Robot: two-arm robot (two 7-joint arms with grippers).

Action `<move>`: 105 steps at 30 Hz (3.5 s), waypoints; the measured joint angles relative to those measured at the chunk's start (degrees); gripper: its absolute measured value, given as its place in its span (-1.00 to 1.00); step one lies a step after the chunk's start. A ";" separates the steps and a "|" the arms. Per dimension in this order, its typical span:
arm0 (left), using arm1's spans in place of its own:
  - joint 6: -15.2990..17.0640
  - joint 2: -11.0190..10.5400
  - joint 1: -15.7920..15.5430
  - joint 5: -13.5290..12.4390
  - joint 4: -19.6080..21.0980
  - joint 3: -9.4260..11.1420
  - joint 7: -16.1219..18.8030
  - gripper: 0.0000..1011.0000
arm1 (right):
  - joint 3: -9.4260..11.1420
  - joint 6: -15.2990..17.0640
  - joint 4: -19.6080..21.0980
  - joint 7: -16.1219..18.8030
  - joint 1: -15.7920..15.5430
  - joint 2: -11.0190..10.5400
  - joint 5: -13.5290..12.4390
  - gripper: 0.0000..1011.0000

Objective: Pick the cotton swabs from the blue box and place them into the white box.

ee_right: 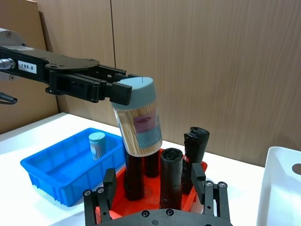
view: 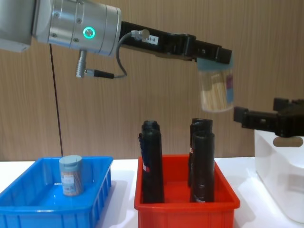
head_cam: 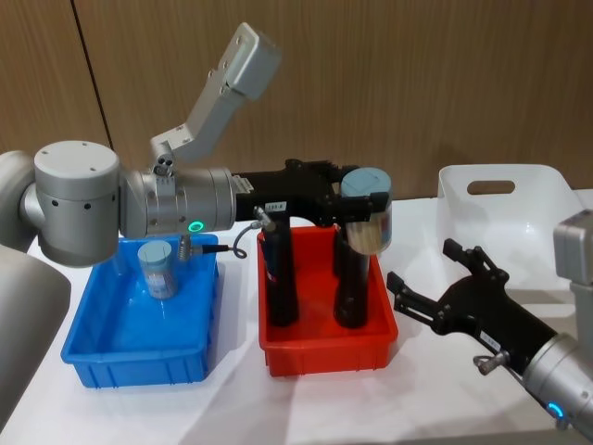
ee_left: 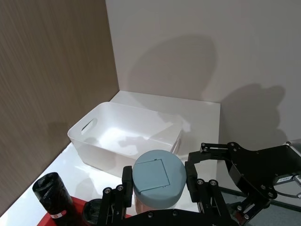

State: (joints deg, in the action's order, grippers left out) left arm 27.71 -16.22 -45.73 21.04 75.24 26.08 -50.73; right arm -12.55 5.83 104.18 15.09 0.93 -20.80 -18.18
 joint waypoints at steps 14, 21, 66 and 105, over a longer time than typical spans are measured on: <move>0.00 0.00 0.00 -0.01 0.00 0.00 0.00 0.33 | -0.66 1.20 -2.48 2.26 3.25 1.60 1.65 0.98; 0.00 0.00 0.00 -0.01 0.00 0.00 0.00 0.33 | -1.15 1.88 -4.43 3.38 5.13 2.68 2.68 0.98; 0.00 0.01 0.00 -0.01 0.00 0.00 0.00 0.33 | -2.65 1.57 -12.81 7.04 14.61 7.34 5.90 0.98; -0.01 0.03 0.00 0.03 0.00 0.06 0.02 0.55 | -3.79 2.50 -13.46 9.00 15.98 7.91 5.67 0.23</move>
State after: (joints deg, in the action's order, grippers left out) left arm 27.71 -16.18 -45.73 21.07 75.23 26.14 -50.71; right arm -16.34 8.34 90.72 24.08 16.91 -12.89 -12.50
